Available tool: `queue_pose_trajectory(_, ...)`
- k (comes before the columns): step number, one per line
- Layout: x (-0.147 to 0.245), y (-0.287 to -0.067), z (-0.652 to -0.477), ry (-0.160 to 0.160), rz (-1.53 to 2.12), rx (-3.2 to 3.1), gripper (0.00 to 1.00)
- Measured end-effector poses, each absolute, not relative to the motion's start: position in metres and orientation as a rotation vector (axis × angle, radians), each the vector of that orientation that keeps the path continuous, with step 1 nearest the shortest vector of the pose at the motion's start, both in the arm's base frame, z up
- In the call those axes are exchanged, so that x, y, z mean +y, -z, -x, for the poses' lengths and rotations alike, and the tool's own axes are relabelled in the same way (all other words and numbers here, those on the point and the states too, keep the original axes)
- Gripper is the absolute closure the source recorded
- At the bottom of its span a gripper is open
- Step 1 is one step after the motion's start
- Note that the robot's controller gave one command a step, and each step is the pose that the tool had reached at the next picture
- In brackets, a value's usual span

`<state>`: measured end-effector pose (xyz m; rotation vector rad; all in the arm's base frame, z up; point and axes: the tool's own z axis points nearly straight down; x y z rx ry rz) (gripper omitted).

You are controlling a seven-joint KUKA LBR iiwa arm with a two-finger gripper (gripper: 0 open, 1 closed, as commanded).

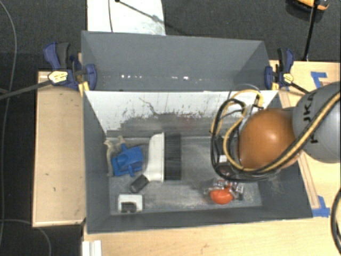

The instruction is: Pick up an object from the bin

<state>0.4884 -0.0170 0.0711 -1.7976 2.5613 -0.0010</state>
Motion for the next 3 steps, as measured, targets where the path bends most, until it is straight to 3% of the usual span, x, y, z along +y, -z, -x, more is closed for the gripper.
queue_pose_trajectory(1,-0.019,-0.07,-0.491,0.001,1.811,2.549,1.0)
queue_pose_trajectory(2,-0.018,-0.09,-0.493,-0.003,1.824,2.543,1.0)
queue_pose_trajectory(3,-0.022,-0.176,-0.485,-0.001,1.793,2.56,1.0)
